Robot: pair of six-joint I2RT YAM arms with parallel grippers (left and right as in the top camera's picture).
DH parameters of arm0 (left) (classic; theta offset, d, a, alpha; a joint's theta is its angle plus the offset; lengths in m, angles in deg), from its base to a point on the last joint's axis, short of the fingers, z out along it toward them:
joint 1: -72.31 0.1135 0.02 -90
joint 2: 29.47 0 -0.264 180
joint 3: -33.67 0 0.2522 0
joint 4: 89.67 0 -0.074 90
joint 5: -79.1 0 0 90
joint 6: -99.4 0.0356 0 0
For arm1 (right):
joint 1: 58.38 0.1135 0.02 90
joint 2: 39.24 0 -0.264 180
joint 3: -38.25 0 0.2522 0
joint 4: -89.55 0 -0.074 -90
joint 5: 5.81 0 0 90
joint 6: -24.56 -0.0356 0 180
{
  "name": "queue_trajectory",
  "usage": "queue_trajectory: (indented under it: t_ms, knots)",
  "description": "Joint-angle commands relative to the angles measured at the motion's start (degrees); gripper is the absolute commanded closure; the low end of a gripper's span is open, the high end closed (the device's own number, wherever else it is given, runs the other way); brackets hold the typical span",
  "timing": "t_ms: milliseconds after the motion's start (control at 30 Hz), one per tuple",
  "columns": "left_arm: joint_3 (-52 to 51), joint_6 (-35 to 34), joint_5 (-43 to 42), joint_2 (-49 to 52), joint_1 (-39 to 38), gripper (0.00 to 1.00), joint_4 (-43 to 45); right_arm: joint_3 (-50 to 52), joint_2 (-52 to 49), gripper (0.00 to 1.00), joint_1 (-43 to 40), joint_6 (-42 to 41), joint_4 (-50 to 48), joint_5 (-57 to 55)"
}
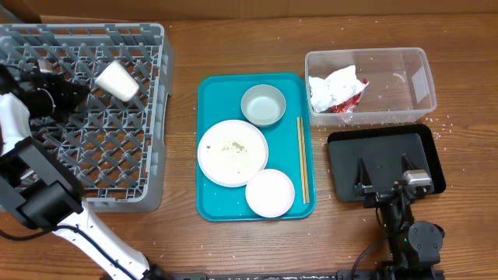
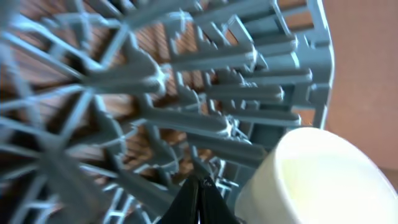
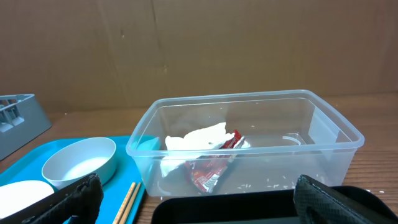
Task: Sort waste into correct bins and load items into the dishwasher
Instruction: 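Lift the paper cup off the saucer and carry it over the dish rack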
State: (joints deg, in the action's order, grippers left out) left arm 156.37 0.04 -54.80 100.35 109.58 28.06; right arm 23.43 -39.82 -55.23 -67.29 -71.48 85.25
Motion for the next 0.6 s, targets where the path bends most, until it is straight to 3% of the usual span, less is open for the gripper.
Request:
queue_trajectory:
  t_ms: [0,167,267,333,467,567]
  knots:
    - [6.05,-3.08,12.39,-2.56,0.44,0.96,-3.28,0.59,0.42,0.0,0.42,0.17,-0.37,-0.37]
    - [11.21,-2.38,15.69,-5.09,-1.07,0.96,-8.76,0.59,0.42,0.0,0.42,0.17,-0.37,-0.37]
    - [11.8,2.78,13.09,-7.54,-3.3,0.9,-9.7,0.59,0.42,0.0,0.42,0.17,-0.37,-0.37]
    - [11.8,9.6,9.01,-8.81,-5.22,0.78,-9.75,0.59,0.42,0.0,0.42,0.17,-0.37,-0.37]
    - [11.8,20.72,8.31,-9.6,-10.75,0.35,-9.97,0.59,0.42,0.0,0.42,0.17,-0.37,-0.37]
    - [11.69,24.65,14.8,-9.14,-15.21,0.33,-10.47,0.59,0.42,0.0,0.42,0.17,-0.37,-0.37]
